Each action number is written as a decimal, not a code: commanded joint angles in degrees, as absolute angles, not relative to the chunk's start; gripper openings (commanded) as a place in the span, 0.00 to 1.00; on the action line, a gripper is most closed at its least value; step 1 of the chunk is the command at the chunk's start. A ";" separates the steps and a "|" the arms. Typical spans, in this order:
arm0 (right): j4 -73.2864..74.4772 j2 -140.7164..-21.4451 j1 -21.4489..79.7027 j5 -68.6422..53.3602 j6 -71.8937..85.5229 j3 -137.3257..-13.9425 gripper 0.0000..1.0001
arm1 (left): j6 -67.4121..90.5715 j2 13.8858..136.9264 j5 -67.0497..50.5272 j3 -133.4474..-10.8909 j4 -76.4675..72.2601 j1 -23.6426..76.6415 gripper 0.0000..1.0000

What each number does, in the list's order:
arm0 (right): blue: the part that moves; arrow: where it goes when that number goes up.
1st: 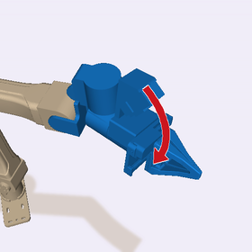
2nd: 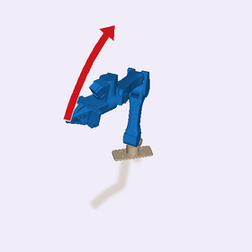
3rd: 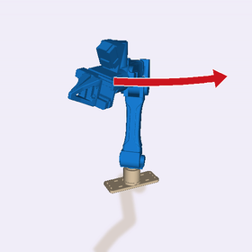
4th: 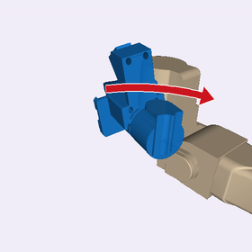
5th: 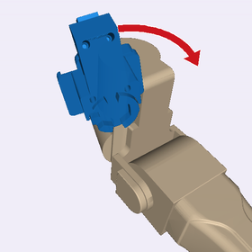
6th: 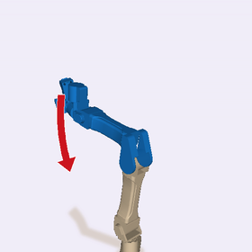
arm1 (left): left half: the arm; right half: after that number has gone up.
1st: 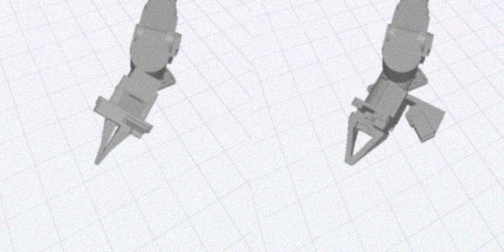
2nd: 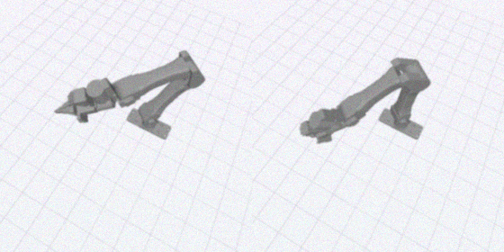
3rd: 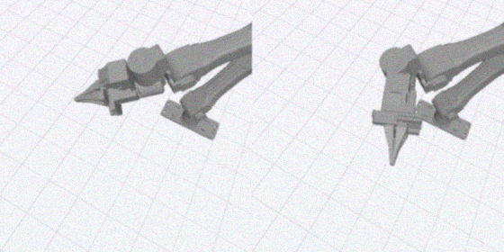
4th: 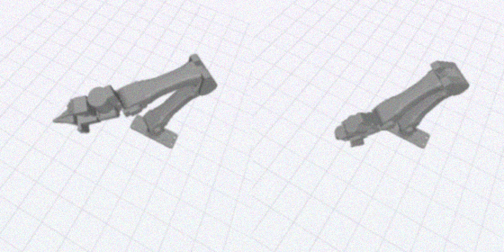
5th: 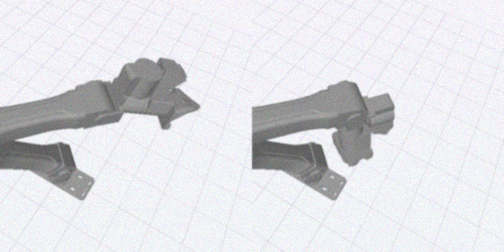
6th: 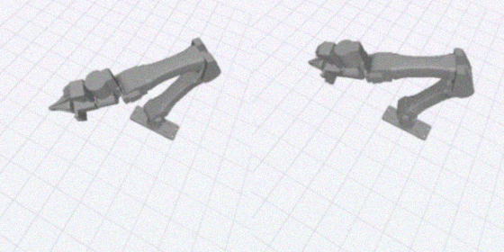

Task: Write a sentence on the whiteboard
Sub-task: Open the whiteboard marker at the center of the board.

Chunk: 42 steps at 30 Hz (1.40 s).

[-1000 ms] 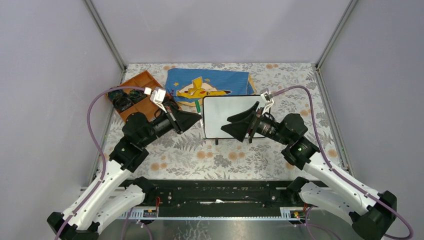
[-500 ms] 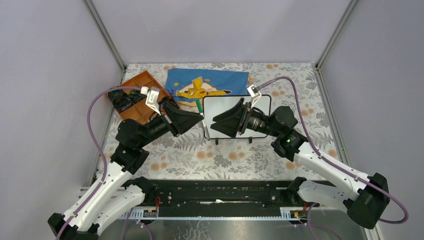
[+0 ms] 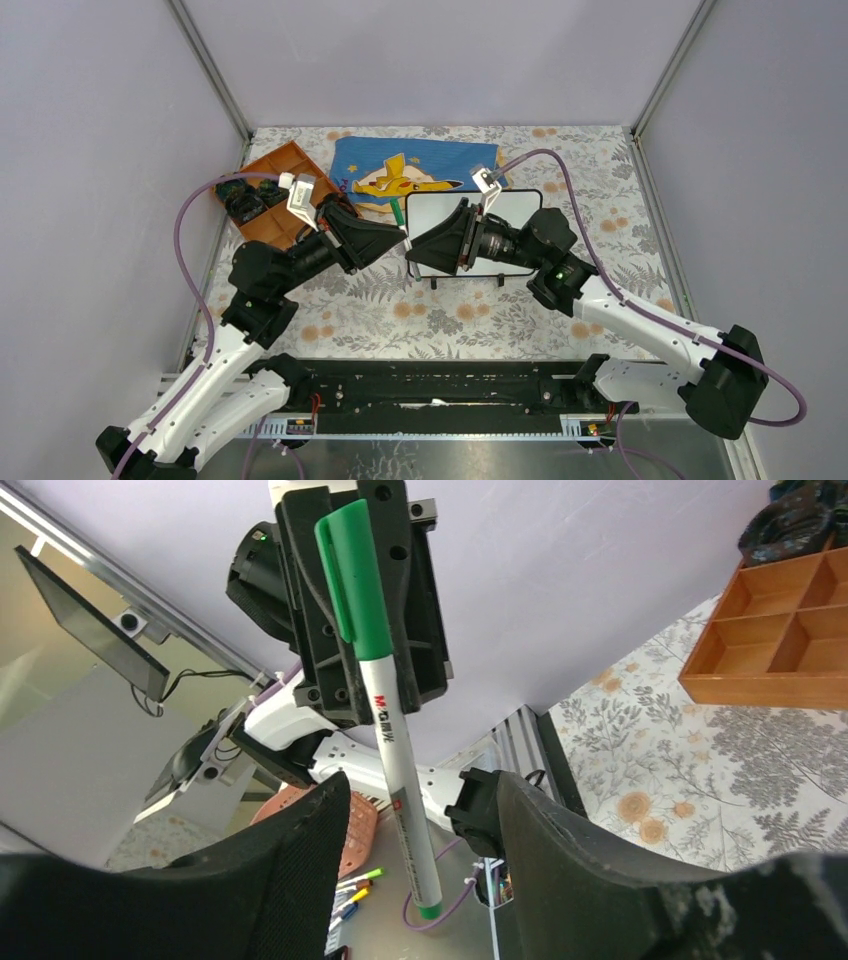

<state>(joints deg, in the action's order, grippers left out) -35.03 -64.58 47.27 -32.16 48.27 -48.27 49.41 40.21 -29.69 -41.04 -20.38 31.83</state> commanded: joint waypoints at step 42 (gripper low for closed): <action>-12.02 -48.43 59.10 -13.92 24.79 -47.85 0.00 | 49.85 34.56 -23.28 -42.60 -21.56 32.08 0.99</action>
<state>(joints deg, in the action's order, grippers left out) -12.73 -48.88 58.13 -20.38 28.58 -47.51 49.28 35.59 -26.87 -41.10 -19.77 31.83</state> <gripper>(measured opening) 0.060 0.986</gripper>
